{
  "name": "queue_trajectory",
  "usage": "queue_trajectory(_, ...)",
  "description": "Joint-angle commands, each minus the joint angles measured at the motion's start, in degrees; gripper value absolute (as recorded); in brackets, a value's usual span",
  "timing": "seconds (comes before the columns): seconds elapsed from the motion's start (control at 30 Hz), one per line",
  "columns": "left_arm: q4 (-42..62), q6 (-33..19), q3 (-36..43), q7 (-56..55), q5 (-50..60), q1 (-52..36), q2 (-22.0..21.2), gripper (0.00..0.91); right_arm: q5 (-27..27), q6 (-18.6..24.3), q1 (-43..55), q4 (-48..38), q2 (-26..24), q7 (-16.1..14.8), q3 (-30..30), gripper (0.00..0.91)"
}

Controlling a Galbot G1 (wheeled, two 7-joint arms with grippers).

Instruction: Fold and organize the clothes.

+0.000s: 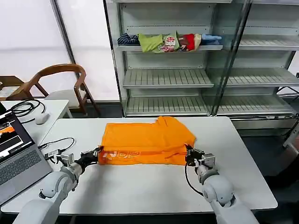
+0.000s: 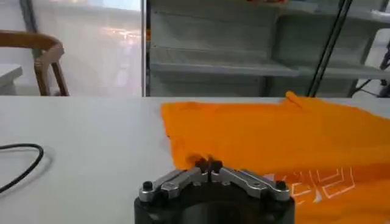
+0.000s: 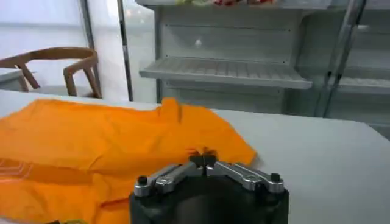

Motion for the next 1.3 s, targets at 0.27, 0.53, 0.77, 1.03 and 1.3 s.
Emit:
queue_trajectory(0.27, 2.9, -0.6, 1.1, -0.6, 1.1, -2.1, -0.1, 0.907, -1.4, 0.2, 1.7, -2.8, 0.6, 0.1, -0.6, 0.907)
queue_trajectory(0.53, 3.3, -1.6, 0.8, -0.9, 1.1, -2.2, 0.3, 0.907, -2.5, 2.1, 3.1, -5.7, 1.5, 0.0, -0.3, 0.907)
queue_trajectory(0.77, 3.3, -2.2, 0.1, -0.8, 1.2, -1.8, 0.6, 0.907, -3.7, 3.2, 4.0, -7.7, 2.5, 0.0, 0.0, 0.907)
queue_trajectory(1.03, -1.5, -2.8, -2.3, -0.8, 1.1, 2.1, 2.3, 0.907, -2.8, 2.8, 1.1, -2.4, 1.0, 0.6, 1.3, 0.907)
queue_trajectory(1.3, -9.9, -1.9, -2.4, -2.8, 1.2, 8.1, 3.7, 0.907, -1.2, 0.8, -8.3, 6.9, -2.2, 2.4, 3.7, 0.907)
